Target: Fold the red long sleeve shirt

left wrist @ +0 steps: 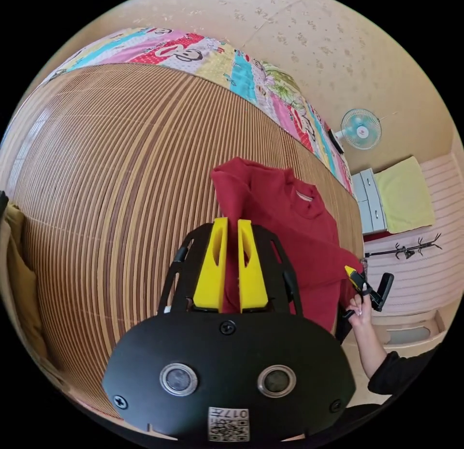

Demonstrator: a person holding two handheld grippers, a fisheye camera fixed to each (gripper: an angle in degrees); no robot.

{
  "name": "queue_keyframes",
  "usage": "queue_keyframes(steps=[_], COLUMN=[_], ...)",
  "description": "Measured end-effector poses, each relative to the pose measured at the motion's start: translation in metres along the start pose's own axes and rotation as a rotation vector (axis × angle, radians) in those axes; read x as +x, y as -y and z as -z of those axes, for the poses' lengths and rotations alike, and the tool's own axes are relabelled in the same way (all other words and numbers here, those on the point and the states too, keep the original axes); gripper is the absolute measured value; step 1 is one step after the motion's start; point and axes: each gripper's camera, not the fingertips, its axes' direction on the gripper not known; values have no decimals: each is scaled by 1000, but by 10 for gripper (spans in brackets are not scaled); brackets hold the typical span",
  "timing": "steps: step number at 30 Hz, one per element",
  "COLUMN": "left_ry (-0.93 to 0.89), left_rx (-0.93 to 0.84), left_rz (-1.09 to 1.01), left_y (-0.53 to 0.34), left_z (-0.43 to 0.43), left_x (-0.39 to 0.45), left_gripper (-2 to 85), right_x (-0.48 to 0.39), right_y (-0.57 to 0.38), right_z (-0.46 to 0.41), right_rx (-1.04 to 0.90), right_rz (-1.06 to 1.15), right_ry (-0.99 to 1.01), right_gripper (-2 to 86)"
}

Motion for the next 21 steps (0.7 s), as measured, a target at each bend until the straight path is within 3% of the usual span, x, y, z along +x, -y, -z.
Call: queue_keyframes(steps=[4, 9, 12, 17, 21], left_ry=[-125, -218, -264, -139, -43], left_rx=[39, 26, 51, 145, 135], left_rz=[-27, 91, 173, 146, 84], left_y=[2, 12, 2, -50, -101], left_z=[24, 4, -3, 45, 66], left_x=[-30, -85, -110, -110, -94], left_gripper=[41, 46, 59, 77, 78], right_x=[-42, -33, 20, 40, 89], right_y=[24, 46, 49, -7, -105], right_z=[26, 16, -8, 86, 194], right_rx=[-8, 51, -94, 79, 306], right_rz=[167, 157, -96, -256, -594], right_ry=[-25, -141, -221, -92, -48], right_gripper=[14, 35, 58, 68, 73])
